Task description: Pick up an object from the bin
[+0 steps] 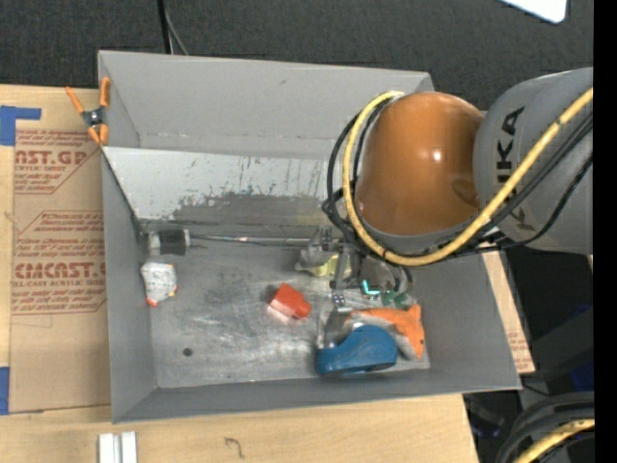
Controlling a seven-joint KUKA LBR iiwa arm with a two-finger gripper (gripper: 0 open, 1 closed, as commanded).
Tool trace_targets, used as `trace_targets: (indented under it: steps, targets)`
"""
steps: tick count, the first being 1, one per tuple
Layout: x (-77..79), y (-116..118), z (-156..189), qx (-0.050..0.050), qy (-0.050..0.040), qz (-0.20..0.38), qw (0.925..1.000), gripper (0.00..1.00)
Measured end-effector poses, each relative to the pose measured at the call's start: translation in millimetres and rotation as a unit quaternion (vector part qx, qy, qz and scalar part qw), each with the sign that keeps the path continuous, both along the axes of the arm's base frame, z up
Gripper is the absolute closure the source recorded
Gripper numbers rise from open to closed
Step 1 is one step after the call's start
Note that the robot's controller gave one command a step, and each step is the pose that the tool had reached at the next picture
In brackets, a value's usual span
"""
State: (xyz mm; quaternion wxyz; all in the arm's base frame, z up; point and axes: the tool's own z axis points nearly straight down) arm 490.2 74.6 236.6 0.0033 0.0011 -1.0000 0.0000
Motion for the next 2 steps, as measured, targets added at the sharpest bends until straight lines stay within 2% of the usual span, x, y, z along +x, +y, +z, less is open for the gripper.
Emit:
trace_targets:
  steps: [1, 2]
  targets:
    - [1.6, 0, 3, 0.000, -0.0037, -0.001, 1.0000, 0.00]
    - [0.7, -4, -44, 0.001, -0.0075, 0.017, 0.9998, 0.00]
